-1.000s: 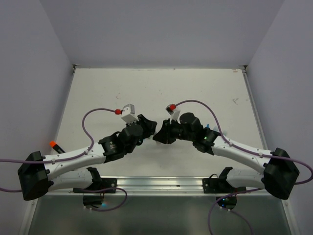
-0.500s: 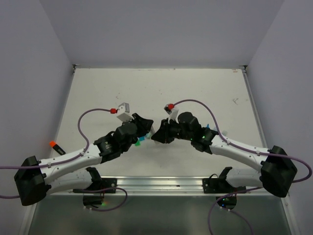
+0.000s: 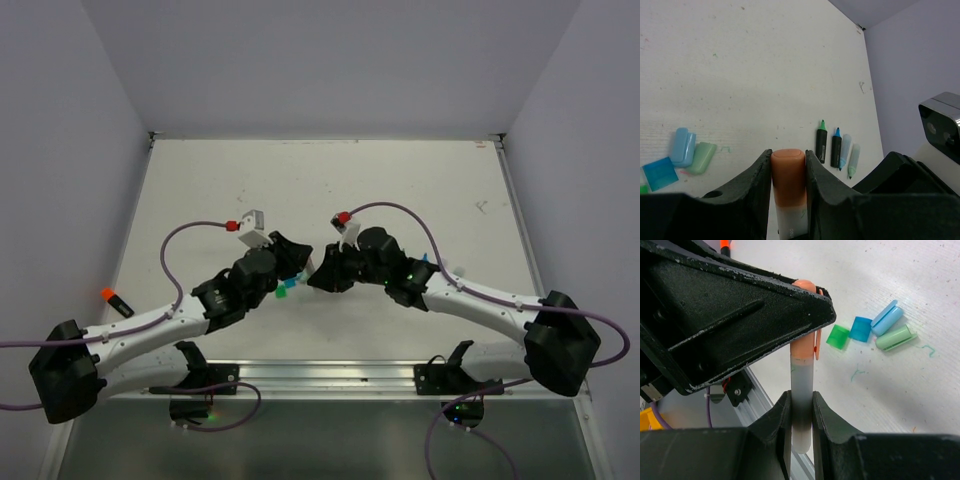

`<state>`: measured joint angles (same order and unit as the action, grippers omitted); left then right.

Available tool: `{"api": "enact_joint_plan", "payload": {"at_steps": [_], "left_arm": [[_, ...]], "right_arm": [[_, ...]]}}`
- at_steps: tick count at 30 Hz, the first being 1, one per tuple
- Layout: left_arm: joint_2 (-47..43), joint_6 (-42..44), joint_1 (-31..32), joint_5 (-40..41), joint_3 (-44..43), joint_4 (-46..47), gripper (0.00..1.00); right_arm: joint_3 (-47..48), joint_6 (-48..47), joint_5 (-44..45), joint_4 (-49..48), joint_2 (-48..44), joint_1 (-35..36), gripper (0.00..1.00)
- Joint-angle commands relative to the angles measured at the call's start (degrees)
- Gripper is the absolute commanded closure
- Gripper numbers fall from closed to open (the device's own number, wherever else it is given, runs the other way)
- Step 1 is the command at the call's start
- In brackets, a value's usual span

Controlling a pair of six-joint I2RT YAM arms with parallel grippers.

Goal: Open the pen caps

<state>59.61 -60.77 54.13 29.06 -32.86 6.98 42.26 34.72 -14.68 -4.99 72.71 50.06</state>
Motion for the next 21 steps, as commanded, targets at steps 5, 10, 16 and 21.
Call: {"api": "enact_joint_plan", "payload": {"at_steps": [5, 10, 16, 21], "left_arm": [[-3.8, 4.6, -13.6, -14.38, 4.3, 9.28, 1.0], [-2.93, 9.09, -18.44, -14.12, -0.09, 5.15, 1.0], [-5.82, 8.74, -24.32, -12.87, 0.6, 2.94, 1.0], [-5.83, 9.09, -29.43, -16.14, 1.05, 4.62, 1.0]], "right_arm": [[4.06, -3.6, 1.93, 3.15, 3.14, 1.26, 1.0], [1.43, -2.47, 5.01, 3.41, 3.14, 2.49, 1.0], [-2.97, -1.06, 7.64, 3.94, 1.57, 4.6, 1.0], [-5.96, -1.06, 9.31, 4.82, -1.07, 5.31, 1.0]]}}
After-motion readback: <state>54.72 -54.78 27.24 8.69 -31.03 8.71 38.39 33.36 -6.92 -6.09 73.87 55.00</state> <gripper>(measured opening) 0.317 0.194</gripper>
